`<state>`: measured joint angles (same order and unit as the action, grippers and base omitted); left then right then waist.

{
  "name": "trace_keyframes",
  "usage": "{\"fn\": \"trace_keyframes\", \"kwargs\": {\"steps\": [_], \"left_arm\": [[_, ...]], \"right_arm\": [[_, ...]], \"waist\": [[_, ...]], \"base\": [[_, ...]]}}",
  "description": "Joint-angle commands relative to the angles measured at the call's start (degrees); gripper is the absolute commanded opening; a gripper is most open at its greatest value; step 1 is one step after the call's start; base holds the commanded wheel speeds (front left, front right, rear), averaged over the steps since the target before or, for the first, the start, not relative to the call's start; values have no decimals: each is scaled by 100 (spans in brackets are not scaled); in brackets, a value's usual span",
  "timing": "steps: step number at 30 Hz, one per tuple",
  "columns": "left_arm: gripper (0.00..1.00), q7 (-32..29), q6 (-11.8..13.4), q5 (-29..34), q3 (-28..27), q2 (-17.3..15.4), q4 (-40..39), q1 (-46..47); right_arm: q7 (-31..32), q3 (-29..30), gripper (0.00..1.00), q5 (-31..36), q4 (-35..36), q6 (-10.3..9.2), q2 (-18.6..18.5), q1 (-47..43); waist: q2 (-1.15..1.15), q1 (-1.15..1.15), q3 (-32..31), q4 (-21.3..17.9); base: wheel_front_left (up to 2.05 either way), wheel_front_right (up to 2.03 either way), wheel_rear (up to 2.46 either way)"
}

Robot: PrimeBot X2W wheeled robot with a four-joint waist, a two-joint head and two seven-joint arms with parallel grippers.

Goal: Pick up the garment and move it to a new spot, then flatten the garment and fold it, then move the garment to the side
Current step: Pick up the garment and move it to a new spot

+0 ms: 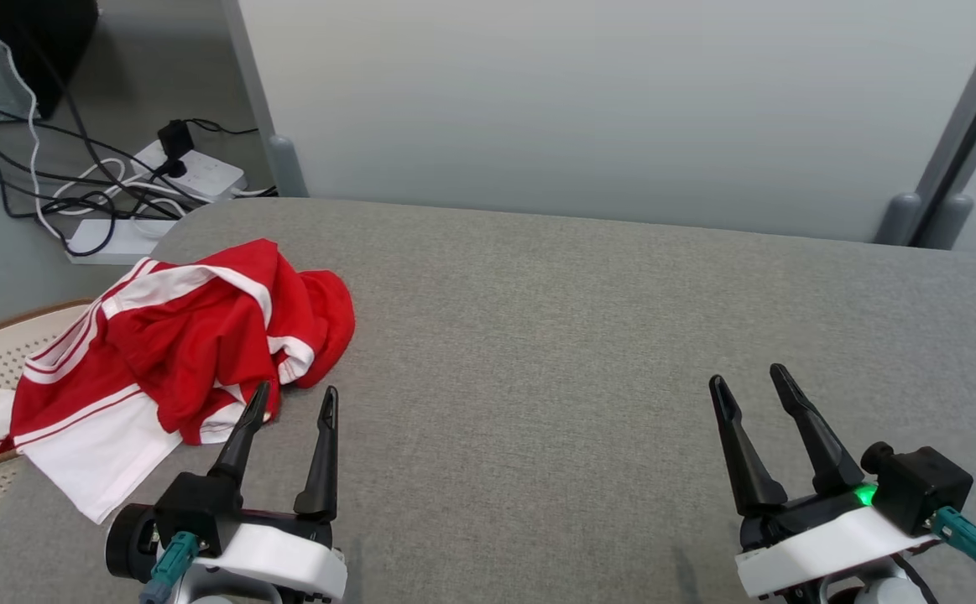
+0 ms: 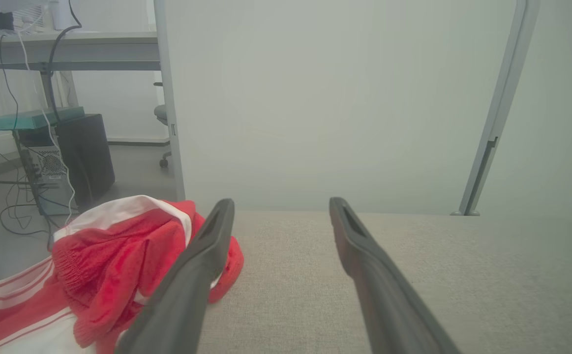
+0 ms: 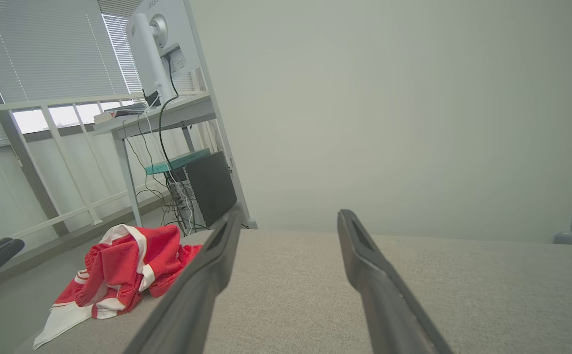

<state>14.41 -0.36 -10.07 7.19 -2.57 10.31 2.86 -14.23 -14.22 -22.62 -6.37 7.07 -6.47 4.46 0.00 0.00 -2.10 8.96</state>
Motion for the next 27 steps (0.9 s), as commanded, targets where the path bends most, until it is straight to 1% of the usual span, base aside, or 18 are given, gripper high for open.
{"fn": "trace_keyframes", "kwargs": {"steps": [1, 7, 8, 18, 27], "left_arm": [[100, 59, 56, 9, -194, -31, -159, 323], [100, 59, 77, 20, -216, -31, -168, 323], [100, 59, 77, 20, -216, -31, -168, 323], [100, 59, 81, 21, -251, -31, -199, 320], [100, 59, 100, 15, -276, -31, -201, 288]], "right_arm": [[-77, -141, 100, -7, 171, 42, -51, 269], [-77, -141, 100, -24, 166, 42, -48, 273], [-77, -141, 100, -24, 166, 42, -48, 273], [-77, -126, 100, -37, 164, 42, -47, 259], [-77, -169, 100, -65, 155, 42, -71, 259]], "waist": [[0, 0, 0, 182], [0, 0, 1, 508], [0, 0, 1, 508], [0, 0, 43, 950], [0, 0, 73, 1068]], "base": [[0, 0, 0], [0, 0, 0], [0, 0, 0], [0, 0, 0], [0, 0, 0]]}}
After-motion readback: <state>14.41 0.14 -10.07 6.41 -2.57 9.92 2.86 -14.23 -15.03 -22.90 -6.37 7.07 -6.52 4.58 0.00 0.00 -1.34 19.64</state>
